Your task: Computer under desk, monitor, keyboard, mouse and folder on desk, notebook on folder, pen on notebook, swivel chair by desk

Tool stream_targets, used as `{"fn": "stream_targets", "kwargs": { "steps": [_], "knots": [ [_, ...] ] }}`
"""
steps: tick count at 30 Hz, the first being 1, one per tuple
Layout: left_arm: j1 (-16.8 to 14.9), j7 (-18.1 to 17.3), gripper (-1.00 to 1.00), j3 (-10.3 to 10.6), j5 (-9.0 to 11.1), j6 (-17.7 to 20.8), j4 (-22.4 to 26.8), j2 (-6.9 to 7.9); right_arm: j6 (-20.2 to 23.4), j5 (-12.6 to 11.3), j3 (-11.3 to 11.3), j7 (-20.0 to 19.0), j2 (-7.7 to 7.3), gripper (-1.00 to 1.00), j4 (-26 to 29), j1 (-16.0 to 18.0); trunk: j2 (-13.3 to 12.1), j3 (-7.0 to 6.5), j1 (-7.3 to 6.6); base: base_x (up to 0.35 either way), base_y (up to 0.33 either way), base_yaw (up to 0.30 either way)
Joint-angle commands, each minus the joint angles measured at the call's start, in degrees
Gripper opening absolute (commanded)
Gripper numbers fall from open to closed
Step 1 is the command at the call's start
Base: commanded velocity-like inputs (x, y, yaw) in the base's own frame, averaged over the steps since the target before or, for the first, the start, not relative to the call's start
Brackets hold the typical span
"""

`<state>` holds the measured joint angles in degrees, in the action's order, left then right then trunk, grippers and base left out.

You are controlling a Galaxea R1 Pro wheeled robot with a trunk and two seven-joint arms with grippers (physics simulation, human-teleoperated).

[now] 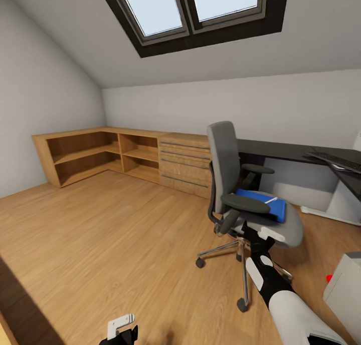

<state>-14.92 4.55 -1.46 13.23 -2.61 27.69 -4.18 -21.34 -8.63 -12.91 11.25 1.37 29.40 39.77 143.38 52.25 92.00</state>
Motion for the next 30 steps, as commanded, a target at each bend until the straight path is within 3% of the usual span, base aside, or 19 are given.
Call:
{"fn": "stream_targets", "kwargs": {
  "steps": [1, 22, 30],
  "knots": [
    [0.0, 0.0, 1.00, -0.1, 0.3, -0.1, 0.0, -0.03, -0.3, -0.5, -0.1, -0.2, 0.03, 1.00, 0.0, 0.0, 0.0, 0.03, -0.01, 0.000, 0.000, -0.115],
    [0.0, 0.1, 1.00, -0.1, 0.3, -0.2, 0.0, -0.03, -0.3, -0.5, -0.1, -0.3, -0.11, 1.00, 0.0, 0.0, 0.0, -0.91, -0.01, 0.000, 0.000, -0.195],
    [0.0, 0.0, 1.00, -0.1, 0.3, -0.1, 0.0, -0.03, -0.3, -0.3, -0.1, -0.7, -0.32, 1.00, 0.0, 0.0, 0.0, -1.02, -0.01, 0.000, 0.000, -0.062]
  ]
}}
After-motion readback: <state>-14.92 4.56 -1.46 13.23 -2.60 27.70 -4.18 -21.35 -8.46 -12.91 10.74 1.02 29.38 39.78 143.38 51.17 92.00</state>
